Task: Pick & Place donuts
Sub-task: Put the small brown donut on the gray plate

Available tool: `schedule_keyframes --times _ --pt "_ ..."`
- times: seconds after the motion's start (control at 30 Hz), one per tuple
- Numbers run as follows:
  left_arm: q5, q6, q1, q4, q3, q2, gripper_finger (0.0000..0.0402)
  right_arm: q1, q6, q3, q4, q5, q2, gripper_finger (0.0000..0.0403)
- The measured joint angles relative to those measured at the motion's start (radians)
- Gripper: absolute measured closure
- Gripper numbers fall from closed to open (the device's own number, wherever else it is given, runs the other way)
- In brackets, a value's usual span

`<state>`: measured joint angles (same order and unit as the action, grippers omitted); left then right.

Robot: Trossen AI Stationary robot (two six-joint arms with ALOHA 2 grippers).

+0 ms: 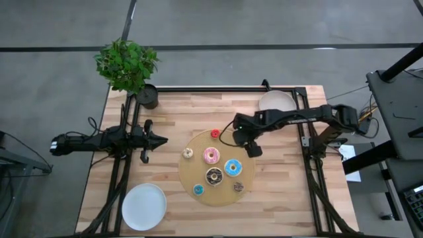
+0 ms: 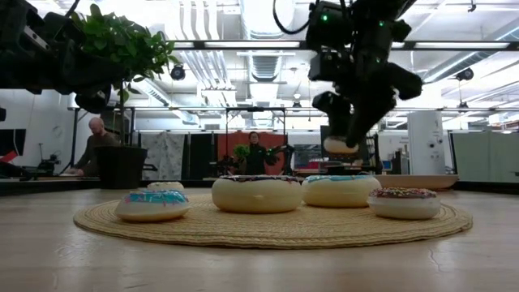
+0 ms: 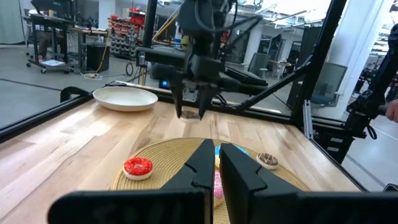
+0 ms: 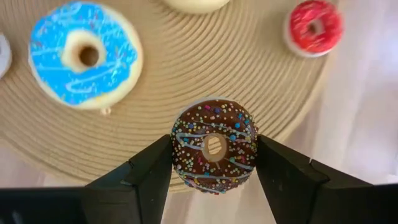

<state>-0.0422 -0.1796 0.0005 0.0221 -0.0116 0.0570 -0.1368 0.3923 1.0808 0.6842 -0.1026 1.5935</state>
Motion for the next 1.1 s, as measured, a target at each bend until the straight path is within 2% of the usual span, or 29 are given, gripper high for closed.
schedule_keyframes --times 0.3,0.73,1.1 --pt "0.0 0.0 0.0 0.0 0.0 0.0 0.0401 -0.081 0.0 0.055 0.05 0.0 -0.015 0.0193" --pt "0.0 0.0 0.0 0.0 0.0 0.0 0.0401 -0.314 0.001 0.058 0.09 0.0 -0.04 0.0193" --pt "0.0 0.0 0.0 0.0 0.0 0.0 0.0401 -0.466 -0.03 0.057 0.105 0.001 -0.049 0.0193"
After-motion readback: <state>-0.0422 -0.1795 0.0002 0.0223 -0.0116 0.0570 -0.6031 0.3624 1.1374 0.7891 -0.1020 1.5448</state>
